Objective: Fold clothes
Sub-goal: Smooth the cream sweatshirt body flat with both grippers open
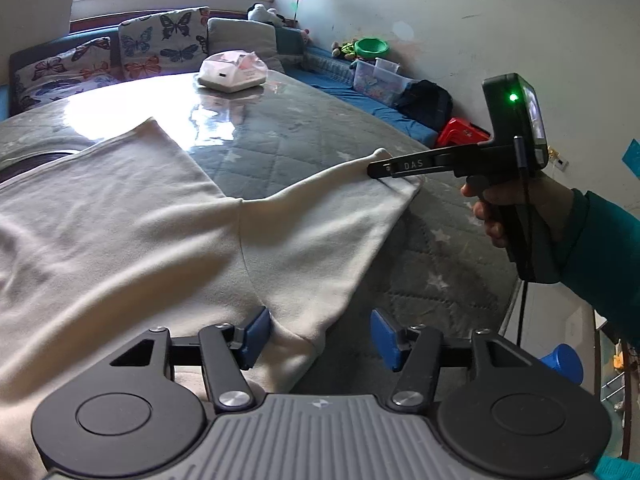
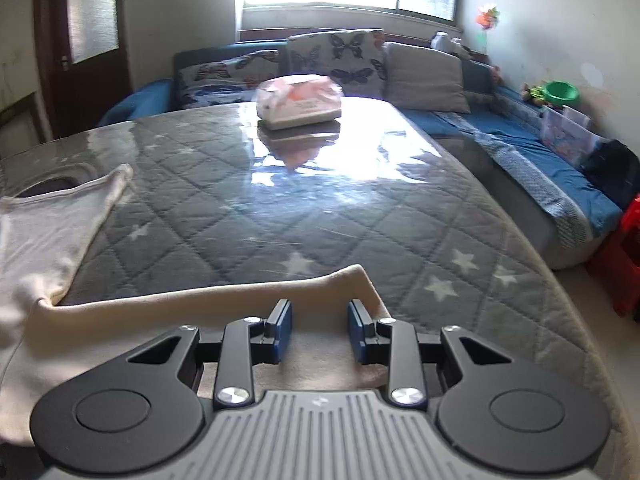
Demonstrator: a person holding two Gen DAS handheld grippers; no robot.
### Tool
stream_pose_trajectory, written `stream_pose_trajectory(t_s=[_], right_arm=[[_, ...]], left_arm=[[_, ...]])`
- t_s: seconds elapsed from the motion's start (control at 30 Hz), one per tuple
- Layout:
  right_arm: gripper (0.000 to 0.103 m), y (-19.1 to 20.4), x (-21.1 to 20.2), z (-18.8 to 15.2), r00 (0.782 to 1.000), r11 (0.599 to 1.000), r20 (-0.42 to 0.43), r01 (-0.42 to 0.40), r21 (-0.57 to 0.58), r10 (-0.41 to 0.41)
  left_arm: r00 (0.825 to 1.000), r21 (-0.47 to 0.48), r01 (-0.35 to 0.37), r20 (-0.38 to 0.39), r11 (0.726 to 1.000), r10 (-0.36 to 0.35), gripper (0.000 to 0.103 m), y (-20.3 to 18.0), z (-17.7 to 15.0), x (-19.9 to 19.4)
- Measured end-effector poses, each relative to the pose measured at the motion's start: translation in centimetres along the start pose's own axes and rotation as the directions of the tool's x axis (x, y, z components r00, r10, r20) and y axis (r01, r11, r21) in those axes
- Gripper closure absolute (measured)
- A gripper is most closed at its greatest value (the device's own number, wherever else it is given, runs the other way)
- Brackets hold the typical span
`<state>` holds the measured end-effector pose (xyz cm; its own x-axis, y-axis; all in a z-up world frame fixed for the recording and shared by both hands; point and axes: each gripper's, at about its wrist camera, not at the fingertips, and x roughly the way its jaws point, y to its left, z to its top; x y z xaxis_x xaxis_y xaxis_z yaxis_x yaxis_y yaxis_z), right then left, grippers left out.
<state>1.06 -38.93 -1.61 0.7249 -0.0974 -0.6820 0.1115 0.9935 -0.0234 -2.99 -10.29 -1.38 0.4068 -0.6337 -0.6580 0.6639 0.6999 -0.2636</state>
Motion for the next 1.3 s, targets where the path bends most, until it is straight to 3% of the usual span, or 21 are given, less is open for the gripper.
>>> stream_pose_trajectory(t_s=[0.13, 0.33, 0.4, 0.6, 0.8, 0.9, 1.13, 1.3], right_arm=[[0.071, -0.4, -0.4, 0.3, 1.0, 1.0, -0.005, -0.008, 0.013, 0.008], [0.063, 1.5, -2.0, 0.7, 0.997, 0.998, 0.038, -0.059, -0.024, 0.06], [0.055, 2.4, -2.5, 0.9, 0.995, 0.996, 0.052, -0.079, -0.041, 0.081], [0.05, 6.4, -3.6, 1.1, 0.982, 0.978, 0.065, -0.171, -0.122, 0.18], [0.047, 9.7, -3.2, 0.5, 0.967, 0.95, 0.034, -0.241, -0.198, 0.252], [0.047, 10.2, -2.6, 0.1, 0.968, 0.948, 0.008, -0.243, -0.206, 0.25], [0.044, 10.3, -2.2, -0.7, 0.968, 0.946, -0.028, -0.248, -0.21, 0.248], [0.043, 10.4, -2.0, -0.9, 0.97, 0.945, -0.041, -0.245, -0.215, 0.242]], left_arm=[[0.999, -0.013, -0.007, 0.037, 1.0, 0.008, 0.044, 0.5, 0.5, -1.2], [0.977, -0.117, -0.148, 0.138, 0.982, 0.164, 0.044, 5.5, 1.7, -5.6], [0.965, -0.186, -0.201, 0.134, 0.962, 0.227, 0.044, 7.9, 1.9, -6.3], [0.918, -0.321, -0.357, 0.054, 0.878, 0.393, 0.044, 13.5, 1.3, -6.5], [0.901, -0.362, -0.408, -0.014, 0.838, 0.433, 0.044, 15.5, -0.1, -6.3], [0.899, -0.368, -0.412, -0.014, 0.834, 0.438, 0.044, 15.8, -0.4, -6.9], [0.874, -0.348, -0.455, 0.001, 0.82, 0.486, 0.044, 15.7, -0.4, -8.0], [0.872, -0.341, -0.462, -0.01, 0.818, 0.489, 0.044, 16.0, -0.6, -8.3]])
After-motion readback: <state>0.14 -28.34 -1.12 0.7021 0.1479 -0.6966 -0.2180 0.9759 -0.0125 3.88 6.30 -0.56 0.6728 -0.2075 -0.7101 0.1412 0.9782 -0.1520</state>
